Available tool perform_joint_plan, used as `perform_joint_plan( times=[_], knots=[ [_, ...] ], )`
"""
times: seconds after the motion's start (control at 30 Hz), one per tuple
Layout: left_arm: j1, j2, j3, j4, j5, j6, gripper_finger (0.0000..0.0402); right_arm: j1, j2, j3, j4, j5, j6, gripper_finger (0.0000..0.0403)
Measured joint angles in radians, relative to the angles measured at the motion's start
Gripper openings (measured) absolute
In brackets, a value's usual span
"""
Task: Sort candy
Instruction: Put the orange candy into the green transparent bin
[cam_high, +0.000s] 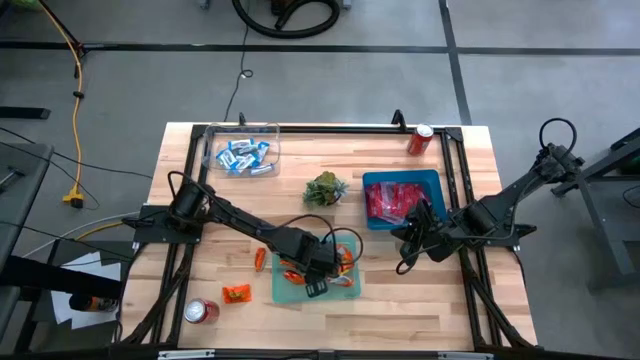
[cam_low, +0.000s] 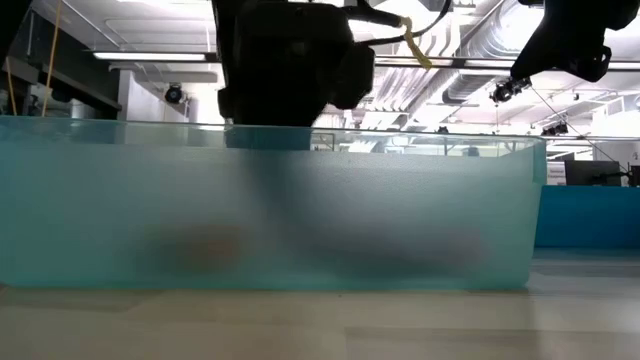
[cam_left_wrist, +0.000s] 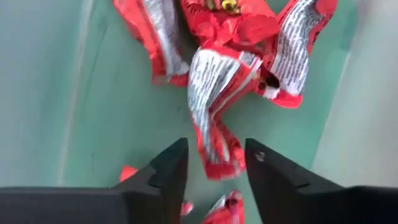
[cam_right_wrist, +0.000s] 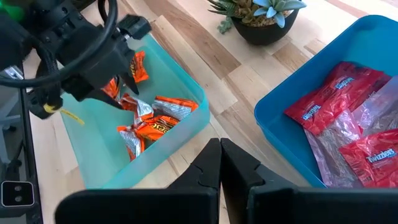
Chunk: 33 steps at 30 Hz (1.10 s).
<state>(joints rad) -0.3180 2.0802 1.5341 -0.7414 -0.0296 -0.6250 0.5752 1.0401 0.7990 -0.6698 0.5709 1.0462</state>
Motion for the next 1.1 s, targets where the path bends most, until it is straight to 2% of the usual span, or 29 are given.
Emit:
perform_joint_plan(
  times=[0.17, 0.27, 0.53, 0.63, 0.83, 1.1],
  knots=[
    [0.028, -0.070, 0.013, -0.083, 0.040, 0.033, 0.0193, 0.000, 0.000, 0.000, 0.000, 0.000, 0.000, 0.0000],
    [0.057, -0.148, 0.013, -0.149, 0.024, 0.024, 0.0210, 0.000, 0.000, 0.000, 0.000, 0.000, 0.002, 0.0000],
    [0.058, -0.438, -0.059, -0.239, -0.277, -0.143, 0.0218, 0.000, 0.000, 0.000, -0.001, -0.003, 0.010, 0.0000],
    [0.028, -0.537, -0.127, -0.258, -0.346, -0.238, 0.0219, 0.000, 0.000, 0.000, 0.000, -0.003, 0.011, 0.0000],
    [-0.101, -0.640, -0.297, -0.249, -0.288, -0.322, 0.0218, 0.000, 0.000, 0.000, 0.000, -0.002, 0.009, 0.0000],
    [-0.382, -0.611, -0.487, -0.088, -0.114, -0.296, 0.0218, 0.000, 0.000, 0.000, -0.003, -0.002, 0.000, 0.0000]
  ],
)
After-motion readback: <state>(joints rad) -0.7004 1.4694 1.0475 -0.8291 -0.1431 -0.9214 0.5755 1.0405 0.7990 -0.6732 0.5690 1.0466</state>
